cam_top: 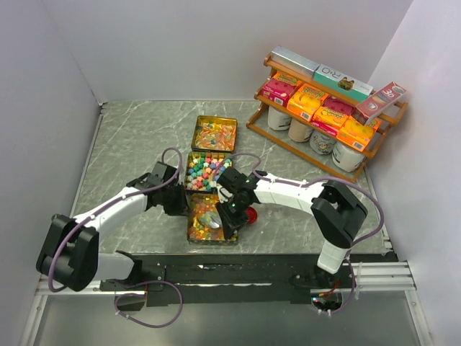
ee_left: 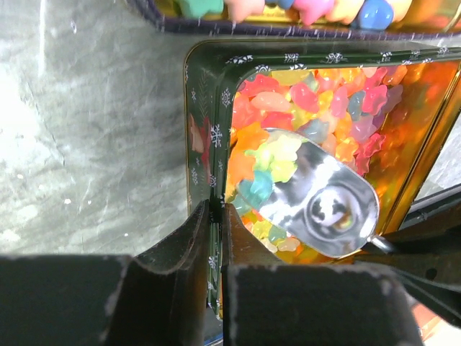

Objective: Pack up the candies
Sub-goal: Scoop the fake candies from the storage box.

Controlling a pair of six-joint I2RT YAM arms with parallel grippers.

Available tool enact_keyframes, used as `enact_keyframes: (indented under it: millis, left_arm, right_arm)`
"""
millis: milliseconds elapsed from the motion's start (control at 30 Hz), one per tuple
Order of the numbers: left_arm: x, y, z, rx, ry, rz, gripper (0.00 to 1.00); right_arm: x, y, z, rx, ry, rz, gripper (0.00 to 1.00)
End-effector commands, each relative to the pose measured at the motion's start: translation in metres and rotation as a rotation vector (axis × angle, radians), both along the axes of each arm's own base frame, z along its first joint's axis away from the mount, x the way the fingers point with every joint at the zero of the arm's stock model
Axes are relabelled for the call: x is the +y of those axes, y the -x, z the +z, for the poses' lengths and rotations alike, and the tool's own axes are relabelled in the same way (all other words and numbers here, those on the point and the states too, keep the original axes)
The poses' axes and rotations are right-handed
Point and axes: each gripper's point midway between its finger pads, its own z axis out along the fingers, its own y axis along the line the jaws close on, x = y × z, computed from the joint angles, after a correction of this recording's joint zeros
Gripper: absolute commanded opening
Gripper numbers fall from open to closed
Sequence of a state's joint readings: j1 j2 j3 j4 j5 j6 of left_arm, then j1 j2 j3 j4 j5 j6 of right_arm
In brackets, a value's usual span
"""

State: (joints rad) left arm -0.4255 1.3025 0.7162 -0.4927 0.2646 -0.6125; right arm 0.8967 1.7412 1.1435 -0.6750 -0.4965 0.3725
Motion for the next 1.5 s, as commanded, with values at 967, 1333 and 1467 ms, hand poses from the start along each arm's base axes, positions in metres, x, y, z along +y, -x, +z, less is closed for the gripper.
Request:
enact_keyframes:
  millis: [967, 1333, 1467]
  left_arm:
    - [-0.022, -0.001, 0.025, -0.129, 0.089, -0.074, 0.01]
    - [-0.022, -0.001, 0.024, -0.126, 0.077, -0.06, 0.01]
    - [-0.022, -0.002, 0.025, -0.127, 0.076, -0.048, 0.01]
  right_arm:
    - [0.022, -0.047, -0.026, -0.086, 0.068, -0.049, 0.0]
    - [0.027, -0.049, -0.04, -0.204, 0.034, 0.015, 0.0]
    - [0.019, -0.045, -0.044, -0.286, 0.025, 0.042, 0.0]
